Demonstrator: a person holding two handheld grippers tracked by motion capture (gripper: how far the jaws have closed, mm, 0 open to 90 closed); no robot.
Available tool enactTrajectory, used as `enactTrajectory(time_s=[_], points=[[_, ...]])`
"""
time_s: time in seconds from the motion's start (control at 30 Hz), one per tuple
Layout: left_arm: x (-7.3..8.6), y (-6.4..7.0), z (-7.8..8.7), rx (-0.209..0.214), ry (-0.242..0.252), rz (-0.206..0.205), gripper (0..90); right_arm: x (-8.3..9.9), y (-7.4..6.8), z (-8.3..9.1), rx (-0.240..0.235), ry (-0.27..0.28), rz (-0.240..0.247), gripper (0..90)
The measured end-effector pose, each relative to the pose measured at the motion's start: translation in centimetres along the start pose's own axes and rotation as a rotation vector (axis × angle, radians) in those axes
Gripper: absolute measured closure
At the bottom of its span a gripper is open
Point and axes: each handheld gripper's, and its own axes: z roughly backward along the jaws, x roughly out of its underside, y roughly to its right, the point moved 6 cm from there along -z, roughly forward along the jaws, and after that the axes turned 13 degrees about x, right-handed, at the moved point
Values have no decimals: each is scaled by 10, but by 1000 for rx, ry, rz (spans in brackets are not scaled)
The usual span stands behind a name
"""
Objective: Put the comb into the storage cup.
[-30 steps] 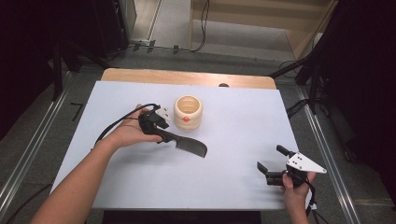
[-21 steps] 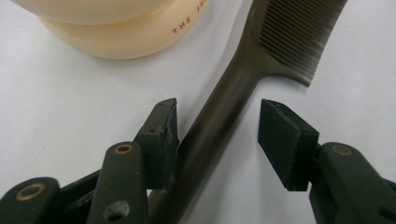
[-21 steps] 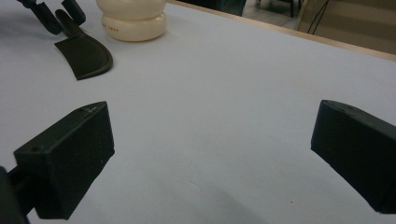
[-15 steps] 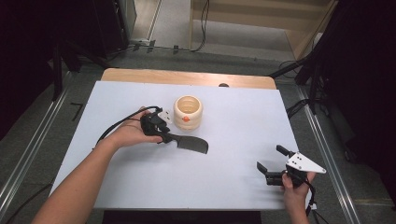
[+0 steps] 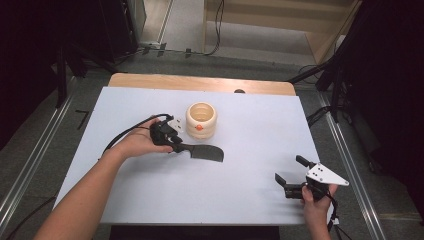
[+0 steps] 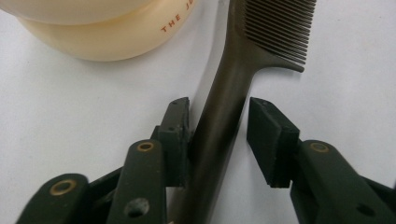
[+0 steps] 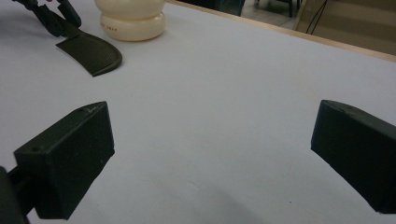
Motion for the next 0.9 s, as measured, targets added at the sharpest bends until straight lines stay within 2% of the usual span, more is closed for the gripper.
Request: enactTrajectory(time_s=[0.23, 0.47, 0.73, 0.9], points=[[1, 2, 1, 22, -8, -18, 718, 0, 0, 0, 7, -3, 3, 0], [1, 4, 1, 14, -18, -49, 725, 0, 0, -1, 11, -3, 7, 0], [0, 8, 1, 29, -13, -40, 726, 0, 0, 0, 11, -3, 7, 0], [-1, 12, 2, 29, 17, -39, 727, 0, 0, 0, 11, -4, 8, 0]])
